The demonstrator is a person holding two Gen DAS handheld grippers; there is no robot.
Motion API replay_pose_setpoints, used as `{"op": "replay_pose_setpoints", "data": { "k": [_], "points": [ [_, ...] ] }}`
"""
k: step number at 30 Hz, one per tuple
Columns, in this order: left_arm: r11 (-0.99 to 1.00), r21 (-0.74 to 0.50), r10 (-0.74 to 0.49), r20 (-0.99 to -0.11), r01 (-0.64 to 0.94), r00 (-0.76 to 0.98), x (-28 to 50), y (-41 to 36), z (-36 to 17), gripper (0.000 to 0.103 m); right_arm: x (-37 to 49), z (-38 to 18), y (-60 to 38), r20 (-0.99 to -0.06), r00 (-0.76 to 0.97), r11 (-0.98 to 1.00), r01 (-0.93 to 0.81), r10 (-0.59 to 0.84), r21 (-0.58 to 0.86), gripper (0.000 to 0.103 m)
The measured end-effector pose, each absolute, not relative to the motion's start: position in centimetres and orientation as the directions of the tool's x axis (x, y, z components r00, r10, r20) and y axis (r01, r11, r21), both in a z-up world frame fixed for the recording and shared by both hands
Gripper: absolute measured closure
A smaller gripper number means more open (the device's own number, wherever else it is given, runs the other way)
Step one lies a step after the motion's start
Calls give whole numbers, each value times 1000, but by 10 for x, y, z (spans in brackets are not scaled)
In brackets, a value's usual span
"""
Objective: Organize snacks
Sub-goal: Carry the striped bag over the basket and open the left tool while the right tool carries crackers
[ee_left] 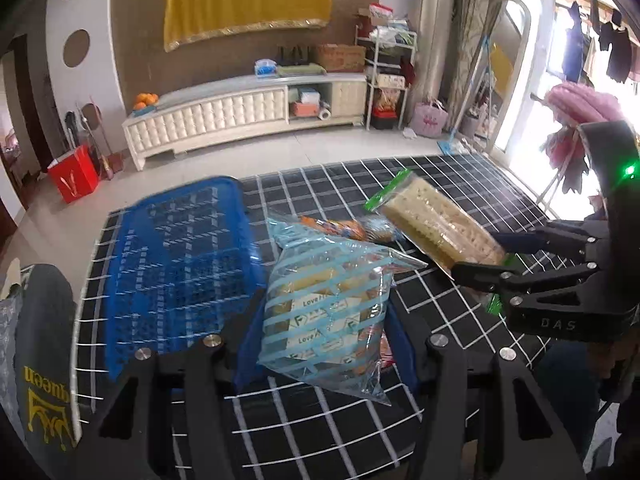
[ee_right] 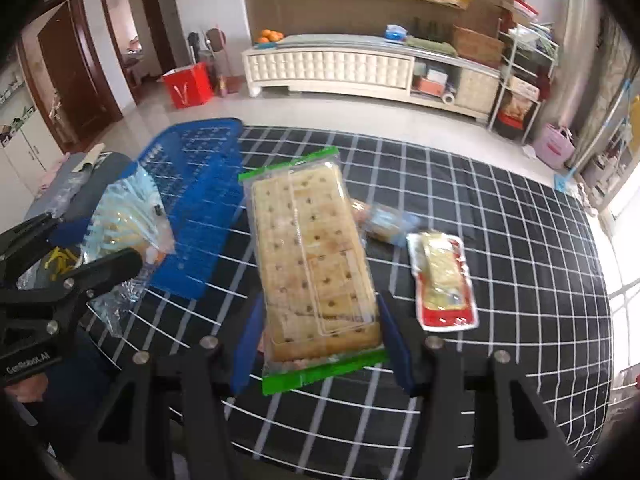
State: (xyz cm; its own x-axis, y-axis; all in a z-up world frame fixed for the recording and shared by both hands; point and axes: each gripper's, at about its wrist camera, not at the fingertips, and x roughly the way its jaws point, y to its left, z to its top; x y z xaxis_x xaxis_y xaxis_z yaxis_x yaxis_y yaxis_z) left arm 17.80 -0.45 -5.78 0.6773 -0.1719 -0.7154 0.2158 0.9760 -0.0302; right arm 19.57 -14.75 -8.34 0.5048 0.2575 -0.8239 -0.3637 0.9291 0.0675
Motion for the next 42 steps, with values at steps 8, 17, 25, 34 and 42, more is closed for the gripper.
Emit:
{"op": "replay_pose_setpoints", "data": {
  "k": [8, 17, 25, 34, 42],
  "points": [
    [986, -14, -131, -692, 169, 710, 177, 50, -42, 49, 203, -69, -94, -802, 505, 903, -419, 320, 97, 43],
    [994, -8, -83, -716, 110, 693, 207, 104, -54, 49, 225, -69, -43, -798, 495, 883, -460, 344, 96, 43],
    [998, -11, -52, -768, 68, 639, 252, 130, -80, 49, 257, -87, -13, -813, 466, 879, -464, 349, 111, 43],
    [998, -3, -48, -762, 70, 645, 294, 138, -95, 37, 278, -97, -1, -825, 456, 880, -463, 334, 101, 43],
    [998, 24, -21, -750, 59, 661, 285, 140, -85, 28, 273, -96, -7, -832, 450, 886, -452, 324, 100, 43]
  ]
}}
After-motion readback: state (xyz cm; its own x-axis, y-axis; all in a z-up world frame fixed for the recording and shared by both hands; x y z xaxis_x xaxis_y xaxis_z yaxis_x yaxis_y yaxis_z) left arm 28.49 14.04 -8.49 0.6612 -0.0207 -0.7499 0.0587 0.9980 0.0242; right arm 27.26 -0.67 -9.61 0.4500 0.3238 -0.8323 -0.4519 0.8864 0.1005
